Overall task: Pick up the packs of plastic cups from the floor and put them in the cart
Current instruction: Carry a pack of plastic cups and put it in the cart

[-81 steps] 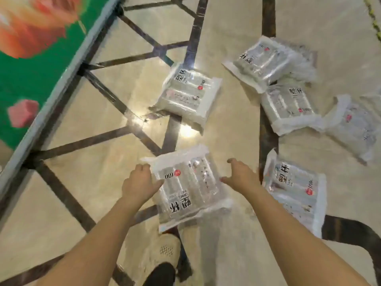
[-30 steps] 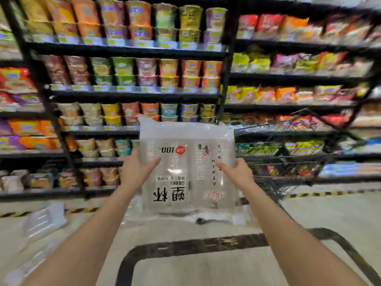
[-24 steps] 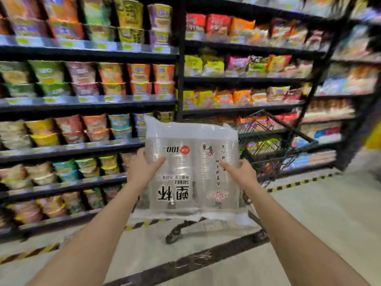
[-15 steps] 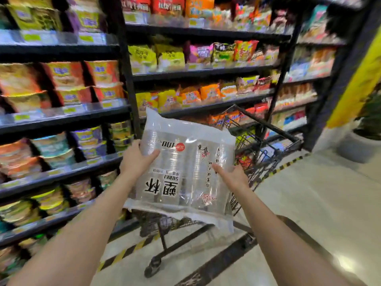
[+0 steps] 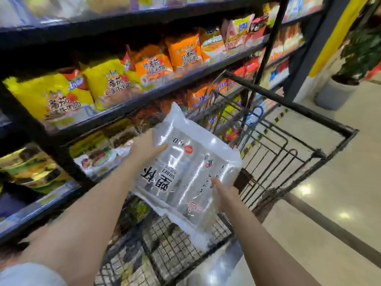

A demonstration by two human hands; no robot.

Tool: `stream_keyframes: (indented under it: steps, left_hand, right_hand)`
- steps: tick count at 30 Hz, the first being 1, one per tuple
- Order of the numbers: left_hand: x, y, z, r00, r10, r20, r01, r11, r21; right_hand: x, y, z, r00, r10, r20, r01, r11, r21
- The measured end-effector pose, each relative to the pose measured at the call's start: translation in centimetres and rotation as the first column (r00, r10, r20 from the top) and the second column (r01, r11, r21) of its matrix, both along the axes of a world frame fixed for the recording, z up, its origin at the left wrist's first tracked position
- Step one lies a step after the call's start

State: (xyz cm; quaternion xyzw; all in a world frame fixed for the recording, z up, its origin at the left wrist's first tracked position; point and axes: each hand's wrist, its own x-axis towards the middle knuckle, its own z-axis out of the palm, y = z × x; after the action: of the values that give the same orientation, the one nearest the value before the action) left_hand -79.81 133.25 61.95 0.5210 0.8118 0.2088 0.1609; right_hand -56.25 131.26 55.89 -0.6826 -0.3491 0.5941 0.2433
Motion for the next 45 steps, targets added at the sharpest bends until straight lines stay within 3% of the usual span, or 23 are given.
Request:
stream_keyframes:
  steps: [4,11,15,21,26,29,31,34,37,40,43,45]
  left_hand:
    - [-1.0,5.4,-9.5,0.993,-0.121,0.016,0.121,0.970,-0.212]
    - [-1.8,11.1,-23.5,0.983,-0.143,0.118,0.177,0.914,-0.366]
    - [-1.5,12.2,-29.5,0.966,-0.168,0.196,0.237,0.878,-0.415]
    - [-2.4,13.5,-34.9,0.971,-0.175,0.166,0.233,0.853,-0.467]
    - [-2.4,13.4,-37.5,0.978,-0.150,0.146,0.201,0.869,-0.452]
    - [-2.2,13.4,-36.9,0.977,-0.180,0.116,0.213,0.867,-0.451]
    - [-1.9,13.4,-35.9,0.970,-0.232,0.075,0.240,0.857,-0.457]
    - [-2.0,13.1,-32.7,0.949,-0.315,0.020,0.294,0.860,-0.418]
    - [-1.8,12.2,-26.9,0.941,-0.334,-0.057,0.300,0.899,-0.319]
    - [-1.7,10.7,-19.7,0.905,-0.387,-0.178,0.331,0.901,-0.281]
    - [-2.1,7.8,-12.4,0.845,-0.420,-0.332,0.351,0.903,-0.248]
    - [-2.5,5.1,-7.2,0.805,-0.408,-0.430,0.330,0.911,-0.247]
  right_hand:
    - [-1.2,3.1,-7.8,1.000,-0.005,-0.030,-0.003,0.964,-0.266]
    - [-3.3,6.3,-20.2,0.993,-0.109,0.040,0.116,0.898,-0.424]
    - [-2.2,6.2,-30.9,0.983,-0.165,0.083,0.184,0.854,-0.487]
    - [-3.5,7.3,-30.9,0.989,-0.060,0.132,0.122,0.837,-0.533]
    - [-3.6,7.8,-31.2,0.989,-0.101,0.112,0.147,0.815,-0.560]
    - [-3.8,7.7,-31.9,0.997,-0.011,0.074,0.052,0.816,-0.576]
    - [-4.1,8.2,-29.4,0.982,0.065,0.177,0.041,0.842,-0.537]
    - [-4.1,9.8,-24.8,0.886,0.057,0.459,0.066,0.966,-0.248]
    - [-4.8,11.6,-20.0,0.853,0.149,0.500,-0.173,0.985,0.002]
    - [-5.5,12.9,-13.3,0.734,0.294,0.613,-0.489,0.854,0.177]
    - [-5.2,12.9,-5.8,0.448,0.322,0.834,-0.754,0.637,0.159]
    - [-4.8,12.0,-0.9,0.351,0.289,0.891,-0.826,0.544,0.149]
